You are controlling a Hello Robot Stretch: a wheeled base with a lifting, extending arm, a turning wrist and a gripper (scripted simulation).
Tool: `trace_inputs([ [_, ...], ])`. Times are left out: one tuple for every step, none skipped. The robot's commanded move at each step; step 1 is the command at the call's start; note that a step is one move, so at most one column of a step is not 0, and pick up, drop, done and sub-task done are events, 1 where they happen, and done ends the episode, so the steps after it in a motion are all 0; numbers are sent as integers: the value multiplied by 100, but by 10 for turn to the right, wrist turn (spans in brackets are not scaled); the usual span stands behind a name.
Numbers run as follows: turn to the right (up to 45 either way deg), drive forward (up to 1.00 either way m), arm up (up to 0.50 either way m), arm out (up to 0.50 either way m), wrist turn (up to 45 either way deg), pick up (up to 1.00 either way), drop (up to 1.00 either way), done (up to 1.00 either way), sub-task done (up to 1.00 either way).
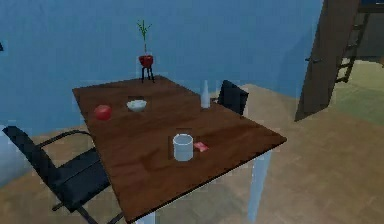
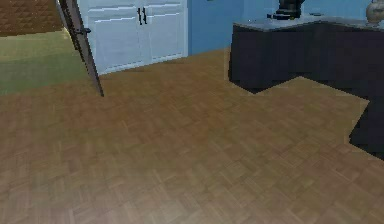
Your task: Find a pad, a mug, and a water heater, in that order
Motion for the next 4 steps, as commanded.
trace_inputs([
  [-450,0,0,0,0,0,0,0,0],
  [-450,0,0,0,0,0,0,0,0],
  [-330,0,0,0,0,0,0,0,0],
  [0,15,0,0,0,0,0,0,0],
])
